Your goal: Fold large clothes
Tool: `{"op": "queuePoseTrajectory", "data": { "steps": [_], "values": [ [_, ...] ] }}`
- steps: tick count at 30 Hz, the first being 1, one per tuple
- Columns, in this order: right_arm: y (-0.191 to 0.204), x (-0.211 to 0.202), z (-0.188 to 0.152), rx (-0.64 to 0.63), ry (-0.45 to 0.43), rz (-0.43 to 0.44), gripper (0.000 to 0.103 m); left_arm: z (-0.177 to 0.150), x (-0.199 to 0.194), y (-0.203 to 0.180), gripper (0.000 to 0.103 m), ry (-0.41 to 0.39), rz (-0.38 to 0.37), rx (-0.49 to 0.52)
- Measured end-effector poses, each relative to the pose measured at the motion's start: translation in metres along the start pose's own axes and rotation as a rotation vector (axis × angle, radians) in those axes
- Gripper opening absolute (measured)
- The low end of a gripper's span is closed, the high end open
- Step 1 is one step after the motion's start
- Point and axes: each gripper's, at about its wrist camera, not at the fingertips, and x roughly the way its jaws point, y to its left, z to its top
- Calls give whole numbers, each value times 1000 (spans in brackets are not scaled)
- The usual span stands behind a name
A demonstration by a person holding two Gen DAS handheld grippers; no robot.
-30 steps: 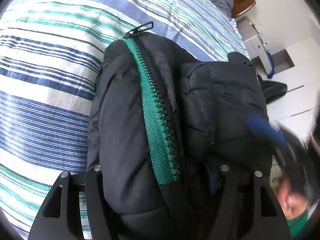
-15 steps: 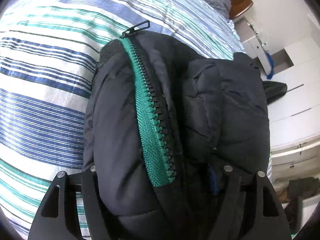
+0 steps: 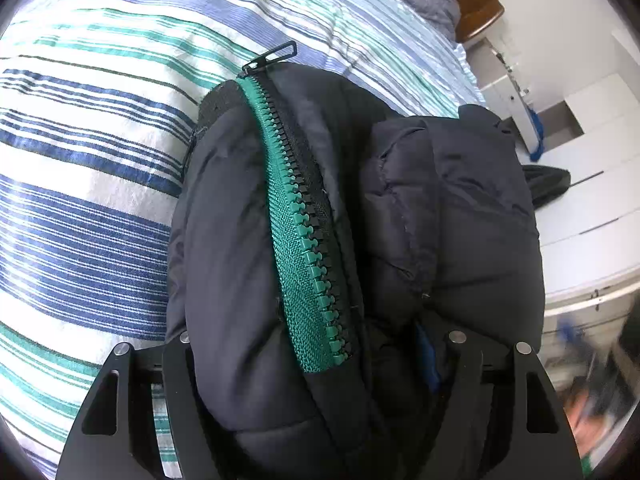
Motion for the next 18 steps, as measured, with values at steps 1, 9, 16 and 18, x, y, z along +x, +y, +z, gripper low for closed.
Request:
{"op": "queuePoseTrajectory", "data": {
  "steps": [1,9,16,18],
  "values": [
    [-12,11,18,46,-4,-18,23,0,0,2,74,0,-1,1],
    [-55,134,59,11,186,-203,20,1,0,10,74,-17,-9,-36],
    [-27,96,55,-75,122,-292,24,-1,-9,5,75,-14,17,-13],
    [-5,64,42,-113,66,-252,26,-4,-12,2,76,-20,24,-13]
  ]
}}
